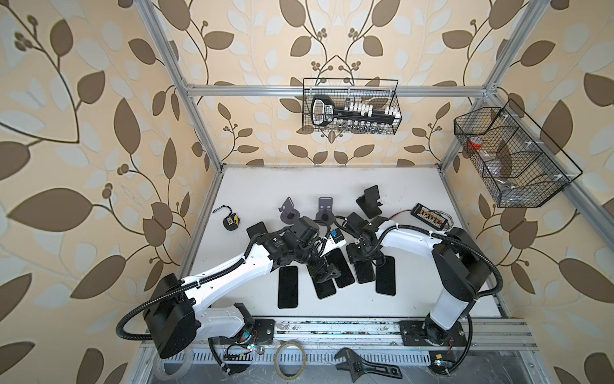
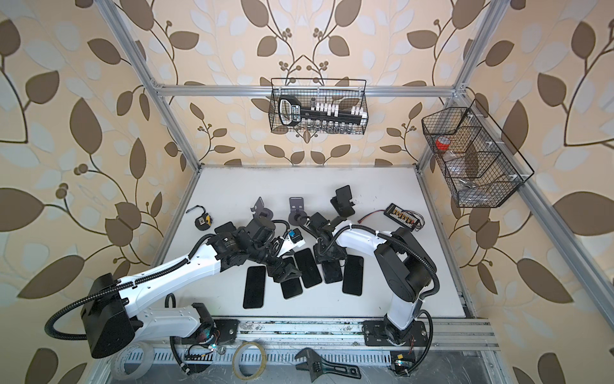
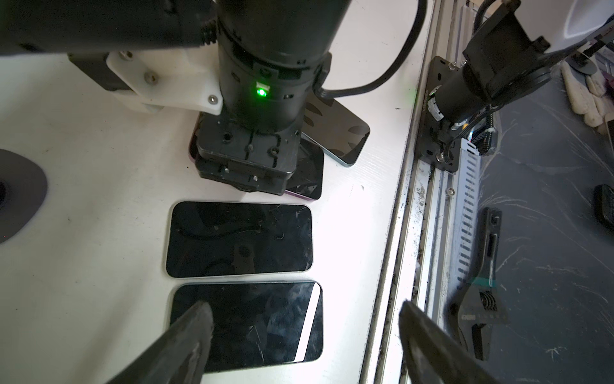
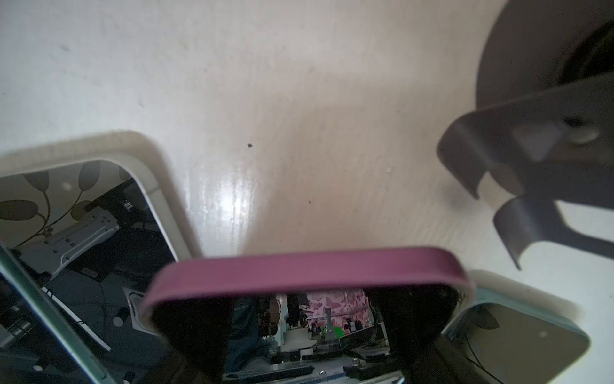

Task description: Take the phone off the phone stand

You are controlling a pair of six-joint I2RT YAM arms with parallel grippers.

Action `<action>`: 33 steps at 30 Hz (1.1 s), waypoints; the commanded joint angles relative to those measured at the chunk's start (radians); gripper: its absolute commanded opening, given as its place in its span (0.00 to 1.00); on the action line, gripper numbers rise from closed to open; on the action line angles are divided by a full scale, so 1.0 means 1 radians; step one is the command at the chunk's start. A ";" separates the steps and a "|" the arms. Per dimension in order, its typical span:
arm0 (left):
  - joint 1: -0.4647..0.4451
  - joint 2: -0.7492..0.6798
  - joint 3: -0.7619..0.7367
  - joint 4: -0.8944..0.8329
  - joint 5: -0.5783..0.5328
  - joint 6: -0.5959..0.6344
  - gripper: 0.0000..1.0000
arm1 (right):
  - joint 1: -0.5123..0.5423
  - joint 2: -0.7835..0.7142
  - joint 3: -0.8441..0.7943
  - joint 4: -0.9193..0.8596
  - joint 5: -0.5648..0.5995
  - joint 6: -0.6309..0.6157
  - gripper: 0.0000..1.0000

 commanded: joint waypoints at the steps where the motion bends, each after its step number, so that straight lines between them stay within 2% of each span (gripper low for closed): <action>1: -0.011 -0.007 0.041 -0.004 -0.007 0.007 0.88 | 0.005 0.026 0.040 -0.013 0.005 -0.016 0.53; 13: -0.014 -0.007 0.046 -0.014 -0.016 0.007 0.88 | 0.005 0.056 0.049 -0.012 0.009 -0.020 0.55; 17: -0.015 -0.009 0.047 -0.014 -0.018 0.007 0.88 | 0.005 0.054 0.052 -0.010 0.015 -0.016 0.58; 23: -0.017 -0.010 0.048 -0.017 -0.019 0.009 0.88 | 0.005 0.053 0.043 -0.010 0.019 -0.009 0.68; 33: -0.019 -0.009 0.048 -0.018 -0.020 0.009 0.88 | 0.005 0.054 0.033 0.005 0.000 -0.008 0.73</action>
